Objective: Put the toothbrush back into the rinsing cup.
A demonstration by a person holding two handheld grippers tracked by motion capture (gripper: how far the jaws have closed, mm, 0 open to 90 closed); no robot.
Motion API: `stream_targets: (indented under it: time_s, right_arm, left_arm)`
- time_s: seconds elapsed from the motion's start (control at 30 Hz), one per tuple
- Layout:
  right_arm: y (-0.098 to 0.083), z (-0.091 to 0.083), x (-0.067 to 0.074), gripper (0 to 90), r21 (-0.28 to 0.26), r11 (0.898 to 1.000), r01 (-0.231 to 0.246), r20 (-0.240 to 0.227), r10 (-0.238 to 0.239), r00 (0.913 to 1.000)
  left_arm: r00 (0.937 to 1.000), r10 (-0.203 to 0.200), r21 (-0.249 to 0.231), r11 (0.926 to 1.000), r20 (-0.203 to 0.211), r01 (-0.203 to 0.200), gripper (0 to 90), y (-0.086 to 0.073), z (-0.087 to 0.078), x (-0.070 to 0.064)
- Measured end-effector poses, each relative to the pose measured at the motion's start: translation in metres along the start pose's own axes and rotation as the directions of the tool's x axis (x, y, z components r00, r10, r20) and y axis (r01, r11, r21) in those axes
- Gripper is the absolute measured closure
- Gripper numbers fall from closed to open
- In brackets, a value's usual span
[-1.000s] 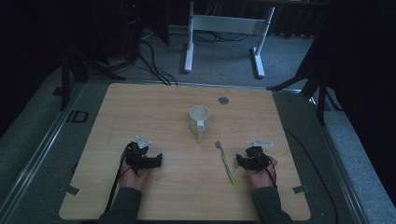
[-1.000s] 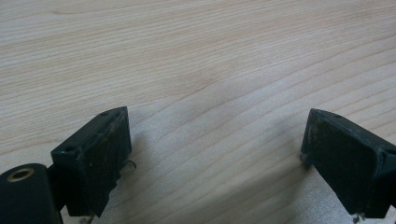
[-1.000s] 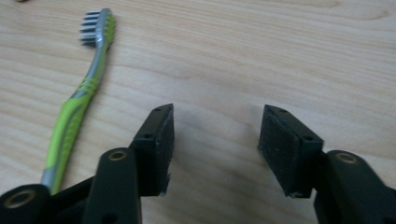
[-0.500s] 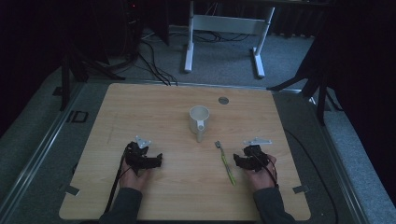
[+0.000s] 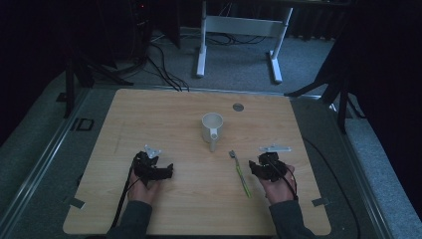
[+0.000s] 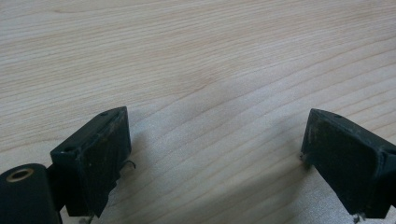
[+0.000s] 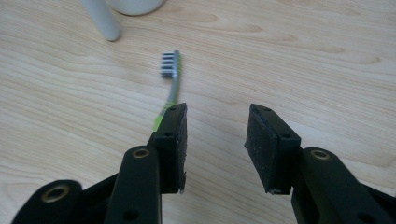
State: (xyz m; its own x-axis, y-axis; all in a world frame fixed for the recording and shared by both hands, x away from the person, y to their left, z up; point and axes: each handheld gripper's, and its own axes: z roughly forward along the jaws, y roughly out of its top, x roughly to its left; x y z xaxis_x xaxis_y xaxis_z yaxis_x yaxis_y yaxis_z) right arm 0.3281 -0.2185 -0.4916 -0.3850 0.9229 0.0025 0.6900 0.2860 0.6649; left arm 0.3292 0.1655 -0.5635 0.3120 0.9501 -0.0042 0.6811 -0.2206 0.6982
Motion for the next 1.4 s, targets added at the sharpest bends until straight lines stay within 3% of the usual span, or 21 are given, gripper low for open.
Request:
stream_targets:
  time_s: [0.27, 0.87, 1.4]
  right_arm:
    - [0.009, -0.007, 0.013, 59.8, 0.015, 0.999, 0.037, -0.005, -0.037, 0.9993]
    - [0.021, -0.008, 0.021, 62.6, 0.092, 0.996, 0.004, -0.043, 0.000, 0.9991]
    - [0.027, 0.008, 0.024, 63.8, 0.166, 0.986, 0.014, -0.063, -0.003, 0.9980]
  left_arm:
    - [1.0000, -0.003, -0.001, 1.0000, 0.000, 0.003, 8.6, 0.000, 0.000, 0.000]
    - [1.0000, -0.003, -0.002, 1.0000, 0.000, 0.003, 8.6, 0.000, 0.000, 0.000]
    - [1.0000, -0.001, 0.000, 1.0000, 0.000, 0.001, 8.5, 0.000, 0.000, -0.001]
